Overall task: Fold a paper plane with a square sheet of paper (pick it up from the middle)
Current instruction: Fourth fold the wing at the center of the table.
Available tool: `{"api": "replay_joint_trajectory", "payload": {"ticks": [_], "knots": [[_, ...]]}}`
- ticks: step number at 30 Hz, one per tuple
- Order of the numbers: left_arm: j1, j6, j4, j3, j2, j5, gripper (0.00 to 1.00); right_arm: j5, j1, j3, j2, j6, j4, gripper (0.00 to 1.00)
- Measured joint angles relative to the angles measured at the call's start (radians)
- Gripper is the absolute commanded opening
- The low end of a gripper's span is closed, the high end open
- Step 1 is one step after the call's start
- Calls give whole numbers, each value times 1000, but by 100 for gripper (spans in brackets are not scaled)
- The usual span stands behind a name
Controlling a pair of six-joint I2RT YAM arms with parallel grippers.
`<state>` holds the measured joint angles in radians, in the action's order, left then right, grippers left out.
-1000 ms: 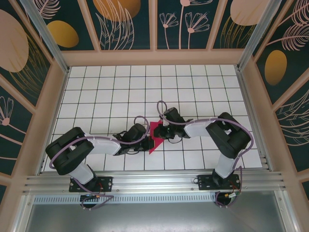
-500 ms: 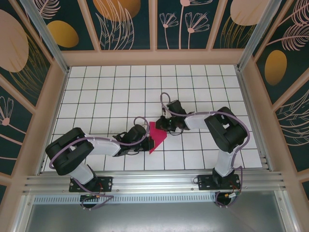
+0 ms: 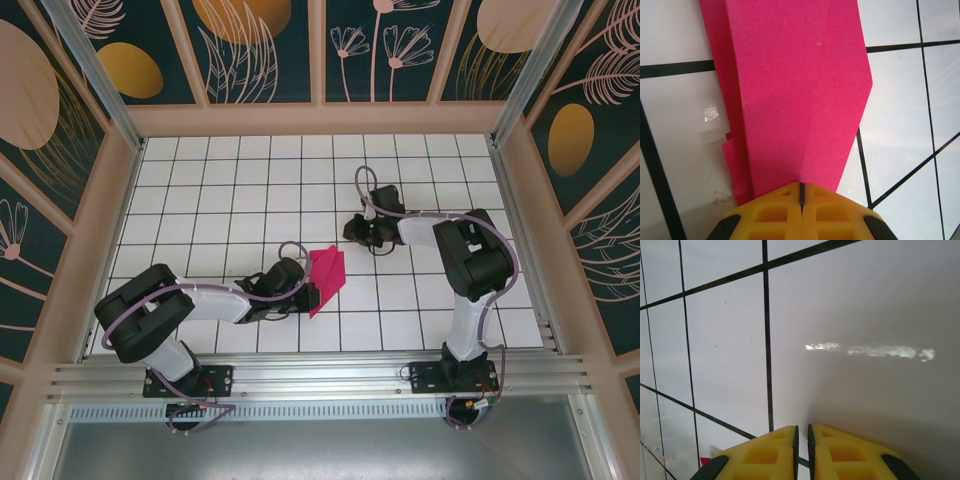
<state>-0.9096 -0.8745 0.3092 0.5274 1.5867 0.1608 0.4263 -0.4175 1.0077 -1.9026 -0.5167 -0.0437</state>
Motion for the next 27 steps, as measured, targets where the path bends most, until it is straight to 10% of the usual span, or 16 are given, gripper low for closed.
{"api": "replay_joint_trajectory", "payload": {"ticks": [11,27], "knots": [[-3,57,-261,156,-58,-67,19,27,-16,-274,329,-44,-43,37],[59,86,-319,219,-98,-153,15,19,-169,-461,425,-223,-98,48]]}}
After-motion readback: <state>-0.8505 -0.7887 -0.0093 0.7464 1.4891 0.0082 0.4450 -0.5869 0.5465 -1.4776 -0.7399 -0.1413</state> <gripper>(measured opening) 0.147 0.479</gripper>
